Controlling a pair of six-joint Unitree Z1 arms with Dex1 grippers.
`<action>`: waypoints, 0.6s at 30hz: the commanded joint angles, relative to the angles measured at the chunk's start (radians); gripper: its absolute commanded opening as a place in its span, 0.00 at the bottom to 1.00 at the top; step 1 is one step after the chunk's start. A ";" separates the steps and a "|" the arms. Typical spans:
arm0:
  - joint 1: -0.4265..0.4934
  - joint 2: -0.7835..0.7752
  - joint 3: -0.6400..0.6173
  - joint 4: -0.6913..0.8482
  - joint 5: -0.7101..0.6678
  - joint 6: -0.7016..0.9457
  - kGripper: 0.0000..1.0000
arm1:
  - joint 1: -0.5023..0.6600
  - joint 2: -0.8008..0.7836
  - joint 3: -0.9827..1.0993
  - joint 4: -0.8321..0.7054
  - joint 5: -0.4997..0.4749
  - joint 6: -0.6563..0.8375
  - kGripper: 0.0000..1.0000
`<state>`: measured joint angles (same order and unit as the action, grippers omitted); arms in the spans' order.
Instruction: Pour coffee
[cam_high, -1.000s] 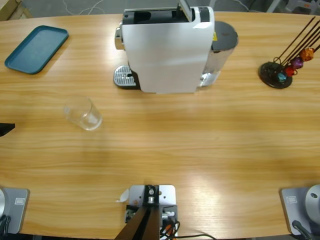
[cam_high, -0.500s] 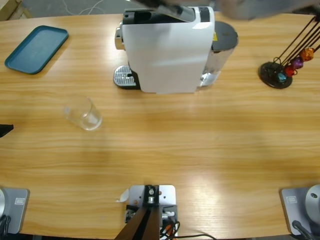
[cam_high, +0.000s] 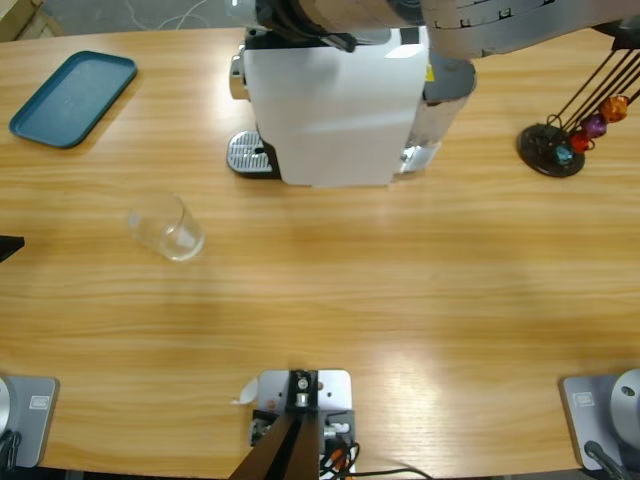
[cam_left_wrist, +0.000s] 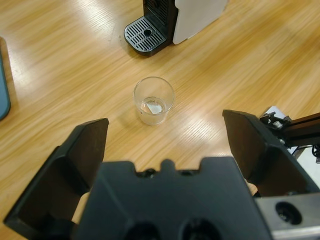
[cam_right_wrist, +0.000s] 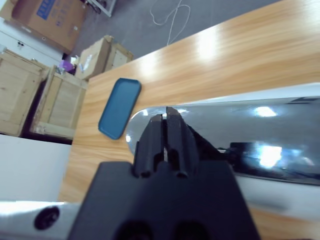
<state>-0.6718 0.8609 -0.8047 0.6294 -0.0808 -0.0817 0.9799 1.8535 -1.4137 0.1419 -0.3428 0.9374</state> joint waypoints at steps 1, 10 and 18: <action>0.012 0.002 0.010 0.012 -0.011 -0.013 1.00 | -0.020 0.204 0.085 0.085 0.054 0.012 0.00; 0.016 0.007 0.011 0.012 -0.011 -0.013 1.00 | 0.020 0.257 0.085 0.120 0.094 0.012 0.00; 0.023 0.010 0.017 0.012 -0.011 -0.013 1.00 | 0.020 0.254 0.080 0.136 0.100 0.015 0.00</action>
<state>-0.6646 0.8617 -0.8055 0.6294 -0.0808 -0.0822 0.9561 1.8996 -1.4444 0.1874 -0.2848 0.9375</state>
